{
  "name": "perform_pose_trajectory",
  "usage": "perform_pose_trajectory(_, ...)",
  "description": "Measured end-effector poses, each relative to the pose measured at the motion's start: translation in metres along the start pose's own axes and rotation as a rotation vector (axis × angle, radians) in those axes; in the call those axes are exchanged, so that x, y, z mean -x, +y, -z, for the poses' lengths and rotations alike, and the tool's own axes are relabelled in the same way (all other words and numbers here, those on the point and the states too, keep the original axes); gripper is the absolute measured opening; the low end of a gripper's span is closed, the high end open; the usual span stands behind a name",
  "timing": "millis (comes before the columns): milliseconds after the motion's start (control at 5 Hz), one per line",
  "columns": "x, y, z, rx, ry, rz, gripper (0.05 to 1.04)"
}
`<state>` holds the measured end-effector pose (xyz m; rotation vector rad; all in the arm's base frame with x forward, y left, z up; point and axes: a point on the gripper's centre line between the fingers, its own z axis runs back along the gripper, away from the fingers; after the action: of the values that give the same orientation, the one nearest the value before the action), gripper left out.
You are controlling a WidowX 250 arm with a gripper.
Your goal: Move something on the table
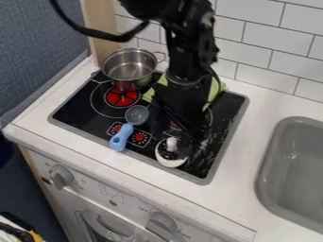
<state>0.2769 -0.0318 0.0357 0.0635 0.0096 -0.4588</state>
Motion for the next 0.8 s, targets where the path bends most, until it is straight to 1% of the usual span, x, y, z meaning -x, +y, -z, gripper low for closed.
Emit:
perform_pose_trajectory(200, -0.0009, -0.0056, 0.0124, 0.004, 0.049, 0.023, 0.951)
perform_pose_trajectory(400, -0.0041, -0.0061, 0.0111, 0.001, 0.042, 0.026, 0.714)
perform_pose_trajectory(600, -0.0049, -0.008, 0.0114, -0.003, 0.042, 0.038, 0.637)
perform_pose_trajectory(800, -0.0048, -0.0081, 0.0101, 0.0, 0.04, 0.043, 0.637)
